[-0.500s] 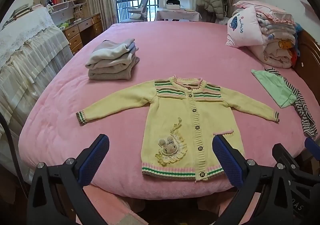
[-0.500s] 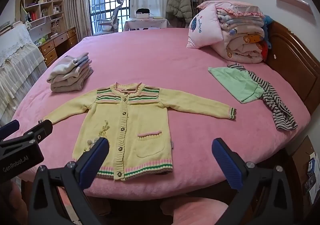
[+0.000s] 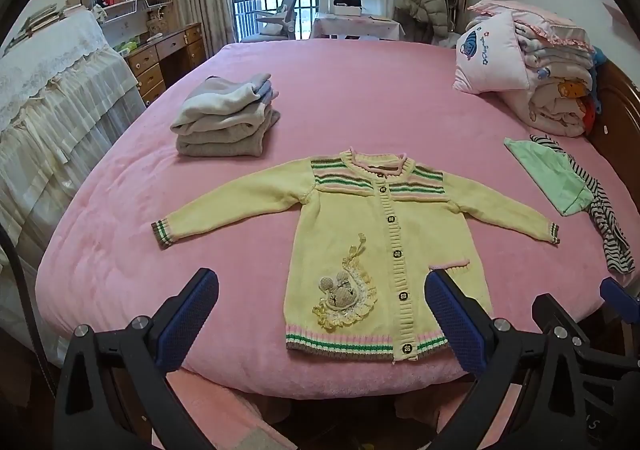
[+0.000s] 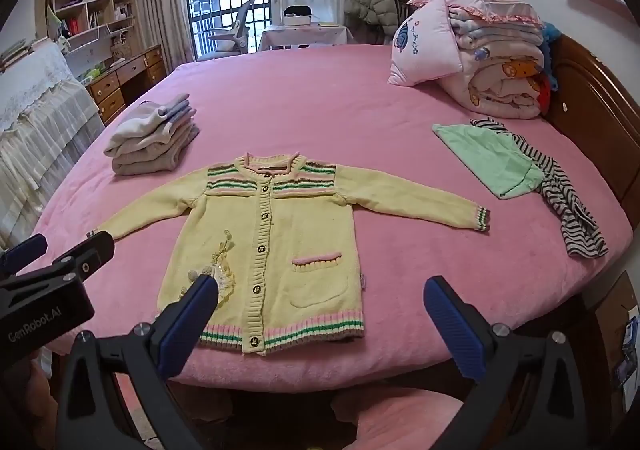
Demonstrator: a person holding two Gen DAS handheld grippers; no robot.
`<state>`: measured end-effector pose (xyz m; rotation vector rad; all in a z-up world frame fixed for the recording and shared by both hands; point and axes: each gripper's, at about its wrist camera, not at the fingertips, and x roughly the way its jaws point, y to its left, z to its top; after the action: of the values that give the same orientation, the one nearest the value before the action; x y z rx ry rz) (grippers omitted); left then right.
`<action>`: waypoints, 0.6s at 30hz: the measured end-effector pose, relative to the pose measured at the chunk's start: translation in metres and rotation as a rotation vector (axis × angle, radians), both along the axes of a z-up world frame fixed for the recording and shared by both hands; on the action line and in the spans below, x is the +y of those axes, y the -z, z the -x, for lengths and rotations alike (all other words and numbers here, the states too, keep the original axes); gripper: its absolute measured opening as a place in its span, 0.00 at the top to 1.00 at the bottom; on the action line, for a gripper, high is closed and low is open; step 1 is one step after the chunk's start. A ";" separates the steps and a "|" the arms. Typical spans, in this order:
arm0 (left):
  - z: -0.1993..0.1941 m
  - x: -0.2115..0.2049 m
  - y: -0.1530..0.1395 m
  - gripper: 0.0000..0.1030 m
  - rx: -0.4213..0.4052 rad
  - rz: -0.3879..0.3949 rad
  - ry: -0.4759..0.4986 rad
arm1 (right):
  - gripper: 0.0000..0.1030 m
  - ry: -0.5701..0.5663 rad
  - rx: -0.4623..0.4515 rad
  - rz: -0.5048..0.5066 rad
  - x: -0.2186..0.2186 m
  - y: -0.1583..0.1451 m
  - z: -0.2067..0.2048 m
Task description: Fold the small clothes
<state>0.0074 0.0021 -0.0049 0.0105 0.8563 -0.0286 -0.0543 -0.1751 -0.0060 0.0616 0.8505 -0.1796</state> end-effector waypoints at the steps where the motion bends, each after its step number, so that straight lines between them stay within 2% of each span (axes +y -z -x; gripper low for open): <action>1: -0.001 0.001 0.000 0.01 0.005 0.002 0.001 | 0.00 -0.002 -0.001 0.001 0.001 0.000 0.000; 18: -0.002 0.003 0.001 0.01 0.001 0.014 0.015 | 0.00 0.000 -0.001 0.001 -0.001 -0.003 0.001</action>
<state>0.0096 0.0050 -0.0059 0.0042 0.8572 -0.0486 -0.0552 -0.1759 -0.0030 0.0607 0.8491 -0.1802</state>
